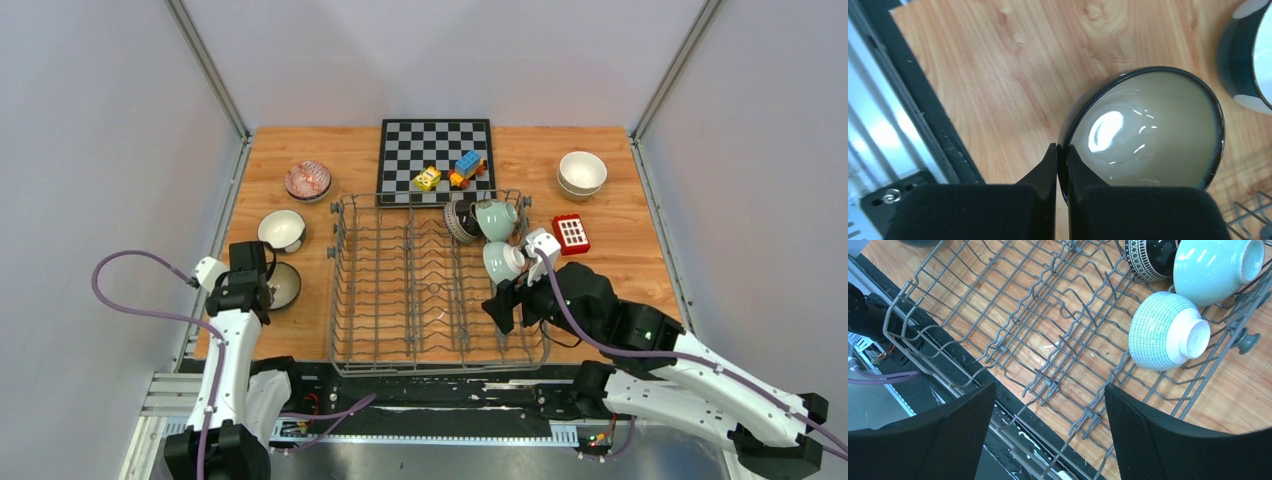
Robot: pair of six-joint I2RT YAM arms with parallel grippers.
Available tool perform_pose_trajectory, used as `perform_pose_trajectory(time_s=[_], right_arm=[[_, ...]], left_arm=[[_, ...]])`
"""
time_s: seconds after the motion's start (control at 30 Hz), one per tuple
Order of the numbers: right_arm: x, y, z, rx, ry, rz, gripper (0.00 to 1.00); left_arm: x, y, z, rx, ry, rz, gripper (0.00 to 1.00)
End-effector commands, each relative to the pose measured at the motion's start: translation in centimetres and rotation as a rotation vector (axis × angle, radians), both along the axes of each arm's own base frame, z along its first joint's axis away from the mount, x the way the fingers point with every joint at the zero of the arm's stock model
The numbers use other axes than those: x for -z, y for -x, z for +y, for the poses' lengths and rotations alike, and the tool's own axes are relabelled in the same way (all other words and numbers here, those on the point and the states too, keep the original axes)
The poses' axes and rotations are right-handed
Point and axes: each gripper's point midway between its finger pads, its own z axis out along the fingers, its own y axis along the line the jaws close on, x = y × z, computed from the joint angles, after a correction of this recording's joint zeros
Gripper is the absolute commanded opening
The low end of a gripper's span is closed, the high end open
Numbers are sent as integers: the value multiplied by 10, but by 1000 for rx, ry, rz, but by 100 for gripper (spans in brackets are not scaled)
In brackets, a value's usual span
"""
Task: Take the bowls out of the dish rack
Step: Place the bowl at the center of the board.
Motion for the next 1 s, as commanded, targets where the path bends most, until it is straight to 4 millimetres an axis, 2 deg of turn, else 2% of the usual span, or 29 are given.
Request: perform_pose_trajectory(time_s=[0.0,0.23,0.6,0.77,0.97], right_arm=[[6,-4,-2,28,4,9,83],[4,-4,-5,32,14,0,83],[1,-5,-11,53,23,-3,83],[2,-5,-12,62,27,2,83],[2,-7,-13,73,30,3,83]], left_arm=[[-13,-41,-2,-24,44,-196,0],[3,-49,-2,-34,78,-205,0],[29,-48,-3,-26,106,-155,3],[31,-47,1,-29,103,-145,10],[28,-47,1,-15,104,-140,24]])
